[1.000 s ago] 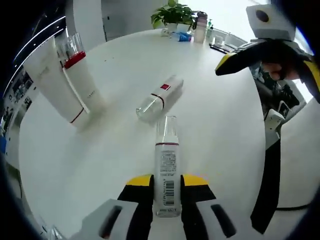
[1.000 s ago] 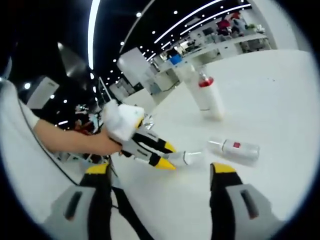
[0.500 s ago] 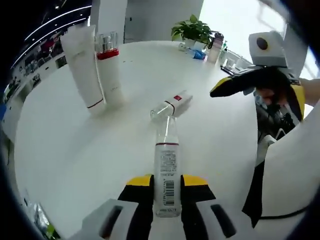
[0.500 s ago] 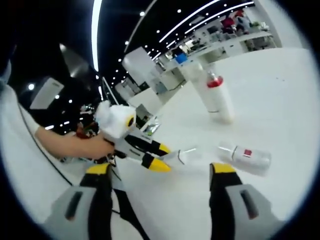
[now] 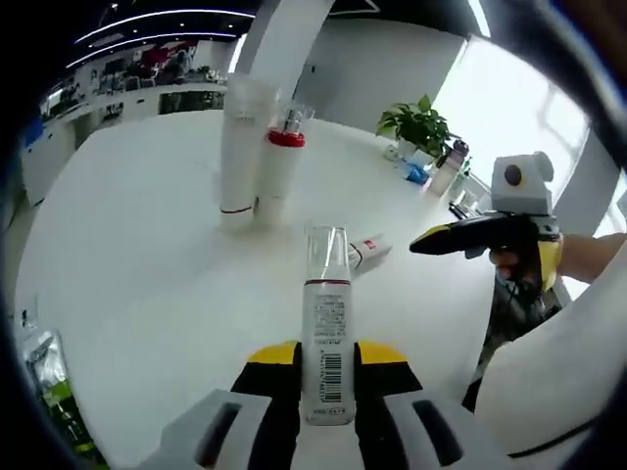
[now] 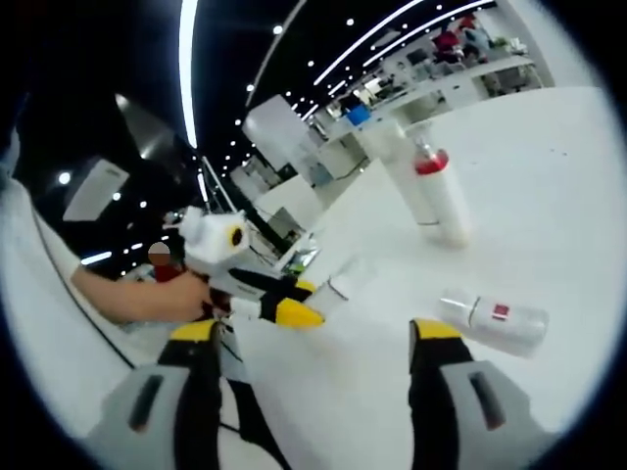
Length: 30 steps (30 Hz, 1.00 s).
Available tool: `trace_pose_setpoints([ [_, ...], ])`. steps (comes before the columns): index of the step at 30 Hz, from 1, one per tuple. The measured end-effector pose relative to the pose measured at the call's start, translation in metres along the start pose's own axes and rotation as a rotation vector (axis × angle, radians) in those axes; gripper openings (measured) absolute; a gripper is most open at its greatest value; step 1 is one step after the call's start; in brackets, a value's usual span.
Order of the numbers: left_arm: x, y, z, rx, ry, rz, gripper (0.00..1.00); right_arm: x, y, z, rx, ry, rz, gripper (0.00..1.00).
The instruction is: Arrange the skincare products in the storage area until every visible bottle or jar stands upright without overlapping.
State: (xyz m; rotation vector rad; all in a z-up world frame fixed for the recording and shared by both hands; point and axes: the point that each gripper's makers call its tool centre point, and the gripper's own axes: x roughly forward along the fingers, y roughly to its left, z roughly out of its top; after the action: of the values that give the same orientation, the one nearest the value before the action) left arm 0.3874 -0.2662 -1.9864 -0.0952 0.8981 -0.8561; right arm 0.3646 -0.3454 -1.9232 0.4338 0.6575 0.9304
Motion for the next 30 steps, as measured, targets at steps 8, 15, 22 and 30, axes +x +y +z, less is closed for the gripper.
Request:
trace_pose_setpoints([
  [8, -0.018, -0.004, 0.022, -0.061, -0.111, -0.045, 0.18, 0.006, 0.003, 0.009, 0.024, -0.032, 0.007, 0.75],
  [15, -0.032, -0.026, 0.046, -0.105, -0.232, -0.133, 0.18, 0.013, 0.007, 0.027, 0.019, -0.060, 0.018, 0.72],
  [22, -0.038, -0.046, 0.062, -0.112, -0.297, -0.231, 0.18, 0.016, 0.016, 0.044, 0.018, -0.101, 0.043, 0.68],
  [30, -0.044, -0.063, 0.074, -0.104, -0.335, -0.324, 0.18, 0.021, 0.028, 0.055, 0.034, -0.140, 0.079, 0.58],
])
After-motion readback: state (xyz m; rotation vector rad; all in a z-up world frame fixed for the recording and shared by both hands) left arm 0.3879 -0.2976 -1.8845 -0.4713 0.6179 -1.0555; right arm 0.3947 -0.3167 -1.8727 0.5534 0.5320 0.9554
